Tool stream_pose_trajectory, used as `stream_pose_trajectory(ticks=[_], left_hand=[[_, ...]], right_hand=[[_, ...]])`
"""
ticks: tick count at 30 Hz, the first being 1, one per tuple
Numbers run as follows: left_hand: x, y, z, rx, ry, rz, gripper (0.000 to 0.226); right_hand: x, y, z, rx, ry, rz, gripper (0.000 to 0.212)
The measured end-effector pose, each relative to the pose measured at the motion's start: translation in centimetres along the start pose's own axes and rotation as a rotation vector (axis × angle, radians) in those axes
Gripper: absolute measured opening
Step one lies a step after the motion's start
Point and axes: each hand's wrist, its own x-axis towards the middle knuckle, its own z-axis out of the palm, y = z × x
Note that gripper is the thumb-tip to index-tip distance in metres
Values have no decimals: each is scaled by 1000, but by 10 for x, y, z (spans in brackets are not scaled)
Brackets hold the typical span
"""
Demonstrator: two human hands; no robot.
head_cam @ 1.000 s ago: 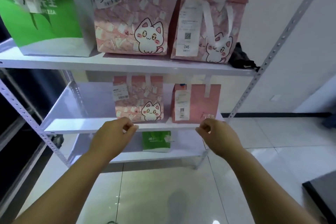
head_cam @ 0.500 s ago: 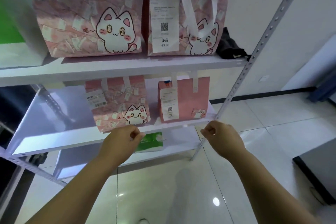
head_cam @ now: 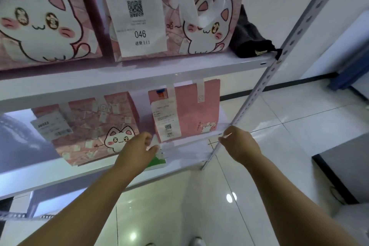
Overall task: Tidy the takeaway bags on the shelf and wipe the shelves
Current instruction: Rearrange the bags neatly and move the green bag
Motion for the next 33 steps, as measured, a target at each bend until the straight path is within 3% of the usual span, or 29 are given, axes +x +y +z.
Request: stream_pose_trajectory(ticks=[7, 12, 16, 20, 26, 33], left_hand=[[41, 8, 46, -99, 129, -138, 54], [62, 15, 67, -167, 206, -134, 46], [68, 20, 75, -255, 247, -191, 42], [57, 17, 76, -238, 302, -201, 31], [29, 15, 67, -181, 274, -227, 16], [-29, 13, 52, -205, 233, -245, 16]], right_hand=[[71, 15, 8, 58, -47, -67, 59], [112, 21, 16, 83, -57, -102, 67], [126, 21, 23, 117, -86, -169, 50], [124, 24, 24, 194, -50, -115, 28], [88, 43, 16, 191, 3, -94, 21], [25, 58, 5, 181, -1, -130, 18]])
